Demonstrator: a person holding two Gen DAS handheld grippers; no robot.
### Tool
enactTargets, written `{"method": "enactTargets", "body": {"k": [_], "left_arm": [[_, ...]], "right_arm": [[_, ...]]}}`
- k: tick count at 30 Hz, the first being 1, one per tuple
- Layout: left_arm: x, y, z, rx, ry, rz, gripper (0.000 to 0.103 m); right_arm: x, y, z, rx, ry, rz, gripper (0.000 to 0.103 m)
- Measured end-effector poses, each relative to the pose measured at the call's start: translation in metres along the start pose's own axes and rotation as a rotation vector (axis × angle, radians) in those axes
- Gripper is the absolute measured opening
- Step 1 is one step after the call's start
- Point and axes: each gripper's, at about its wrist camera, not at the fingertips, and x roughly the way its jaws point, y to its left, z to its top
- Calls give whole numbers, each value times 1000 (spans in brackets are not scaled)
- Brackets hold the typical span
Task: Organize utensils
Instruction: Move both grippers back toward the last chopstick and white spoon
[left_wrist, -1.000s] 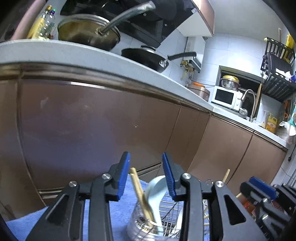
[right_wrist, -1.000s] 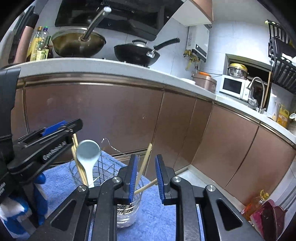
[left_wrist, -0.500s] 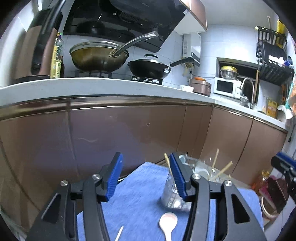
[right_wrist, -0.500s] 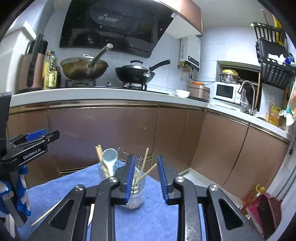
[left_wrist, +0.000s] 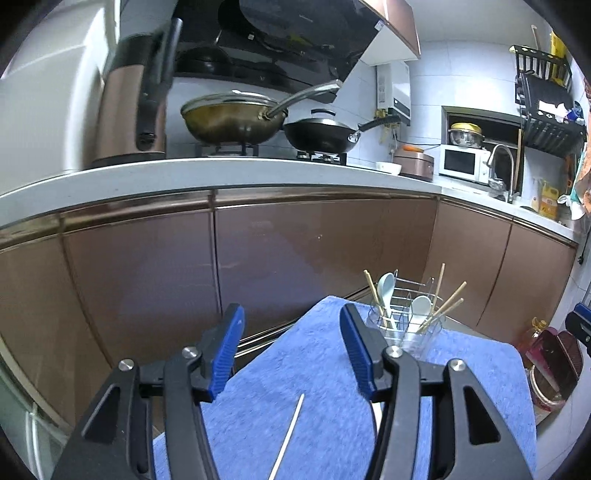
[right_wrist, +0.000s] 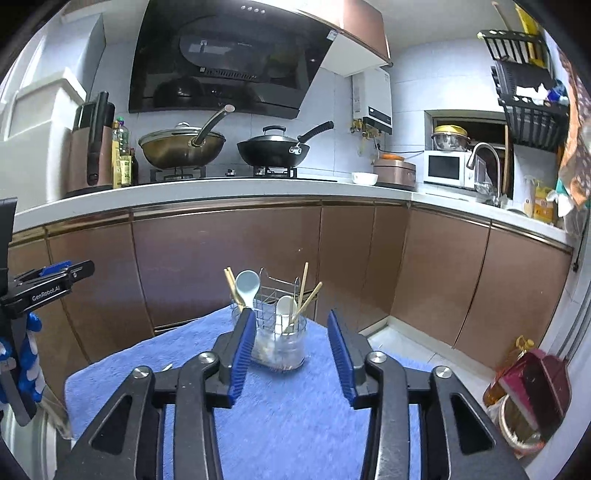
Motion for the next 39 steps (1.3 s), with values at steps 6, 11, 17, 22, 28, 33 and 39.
{"method": "enactTargets", "body": {"k": [6,11,17,22,28,33,39], "left_arm": [[-28,-10,-11,27,-4,-13,58],[-37,-22,-18,60,11,-27,58],[-38,-27,-21,84,23,-29,58],[-33,-32,-26,112,34,-24,58],[-16,-32,-31,124,64,-26,58],[2,-31,-38,138,93,-18,58],[24,-30,-44,141,122,-14,58]], "right_arm": [[-23,-2,-11,58,-3,10,44],[-36,-5,-15,90,-9,13,44],[-37,-9,-20,115,7,28,44],[-24,-5,-28,125,44,57,44],[-4,-1,-37,120,89,81,44],[12,-2,-44,125,123,86,44],[32,-6,-52,134,162,86,44]]}}
